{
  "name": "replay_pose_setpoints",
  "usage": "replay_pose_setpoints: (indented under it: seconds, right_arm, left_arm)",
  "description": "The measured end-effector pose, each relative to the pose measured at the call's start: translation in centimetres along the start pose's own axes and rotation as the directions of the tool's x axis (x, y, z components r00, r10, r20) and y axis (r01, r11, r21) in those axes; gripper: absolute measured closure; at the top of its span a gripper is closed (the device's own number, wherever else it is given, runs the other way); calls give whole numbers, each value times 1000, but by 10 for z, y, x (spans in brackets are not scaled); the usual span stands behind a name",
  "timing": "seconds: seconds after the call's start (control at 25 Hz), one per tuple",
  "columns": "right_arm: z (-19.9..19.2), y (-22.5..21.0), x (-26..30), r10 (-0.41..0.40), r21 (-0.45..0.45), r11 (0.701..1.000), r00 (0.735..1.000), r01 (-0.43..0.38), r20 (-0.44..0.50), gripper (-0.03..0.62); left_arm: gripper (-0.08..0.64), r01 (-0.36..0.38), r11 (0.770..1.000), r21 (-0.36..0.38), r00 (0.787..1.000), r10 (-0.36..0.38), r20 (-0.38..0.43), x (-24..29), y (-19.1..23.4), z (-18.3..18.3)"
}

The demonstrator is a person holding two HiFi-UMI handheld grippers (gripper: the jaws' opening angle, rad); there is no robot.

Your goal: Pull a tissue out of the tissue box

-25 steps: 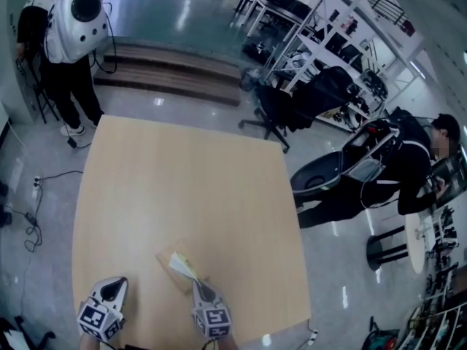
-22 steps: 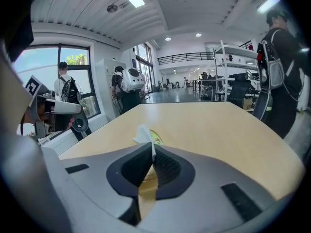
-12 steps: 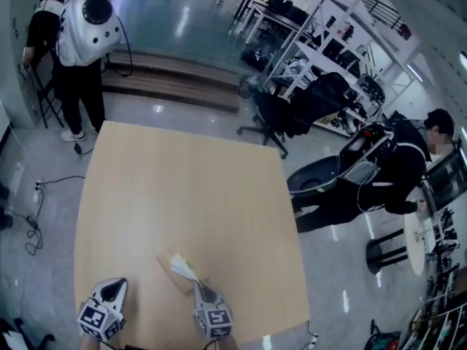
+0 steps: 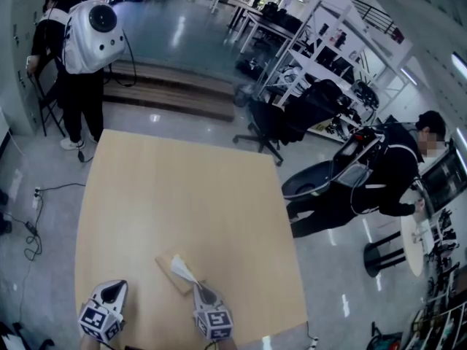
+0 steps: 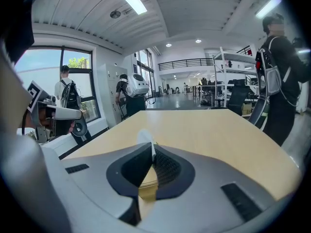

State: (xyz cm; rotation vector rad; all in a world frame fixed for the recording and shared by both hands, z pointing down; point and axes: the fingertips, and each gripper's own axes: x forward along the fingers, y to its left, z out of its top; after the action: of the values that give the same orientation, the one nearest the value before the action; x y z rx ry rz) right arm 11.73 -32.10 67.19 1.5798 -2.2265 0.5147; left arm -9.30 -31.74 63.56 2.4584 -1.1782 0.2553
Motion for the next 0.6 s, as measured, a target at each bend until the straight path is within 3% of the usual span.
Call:
replay_pose_setpoints:
  seconds: [0.6]
  right_arm:
    - [28,3,-28,-29,-14,999,997,30,67,591]
  left_arm:
    - [552,16,1000,23,999,-17,45,-14,-12,24]
